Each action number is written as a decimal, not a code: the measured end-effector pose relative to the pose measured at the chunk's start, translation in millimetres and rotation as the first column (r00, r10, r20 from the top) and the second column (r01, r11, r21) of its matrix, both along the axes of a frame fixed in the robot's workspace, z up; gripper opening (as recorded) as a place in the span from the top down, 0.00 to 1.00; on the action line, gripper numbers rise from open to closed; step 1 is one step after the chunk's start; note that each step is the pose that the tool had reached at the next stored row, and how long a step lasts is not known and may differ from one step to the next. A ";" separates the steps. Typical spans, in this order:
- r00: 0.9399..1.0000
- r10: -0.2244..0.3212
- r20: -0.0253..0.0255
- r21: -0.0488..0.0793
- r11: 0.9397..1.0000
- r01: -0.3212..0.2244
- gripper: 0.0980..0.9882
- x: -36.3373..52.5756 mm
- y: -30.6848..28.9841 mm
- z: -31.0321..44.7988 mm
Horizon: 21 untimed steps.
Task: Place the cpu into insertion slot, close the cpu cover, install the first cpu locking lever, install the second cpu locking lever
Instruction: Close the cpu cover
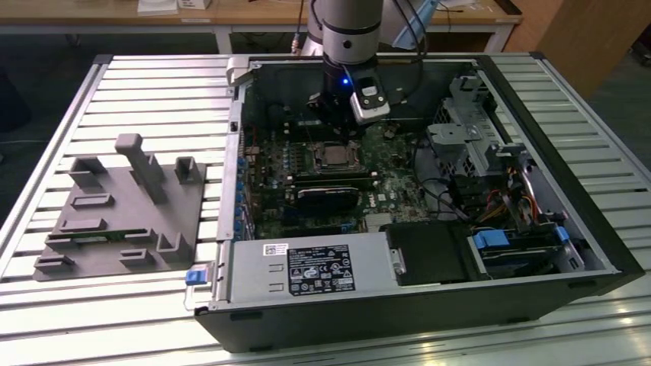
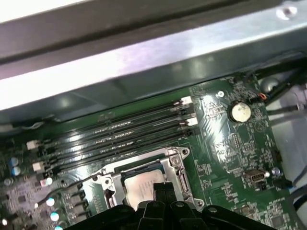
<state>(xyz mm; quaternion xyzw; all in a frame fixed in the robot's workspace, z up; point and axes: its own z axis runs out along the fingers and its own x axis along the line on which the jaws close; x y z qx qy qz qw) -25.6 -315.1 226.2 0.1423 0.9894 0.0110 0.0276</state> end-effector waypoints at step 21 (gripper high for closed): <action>0.981 0.192 -0.022 -0.028 0.981 -0.192 0.99 -3.3 -1.4 -7.0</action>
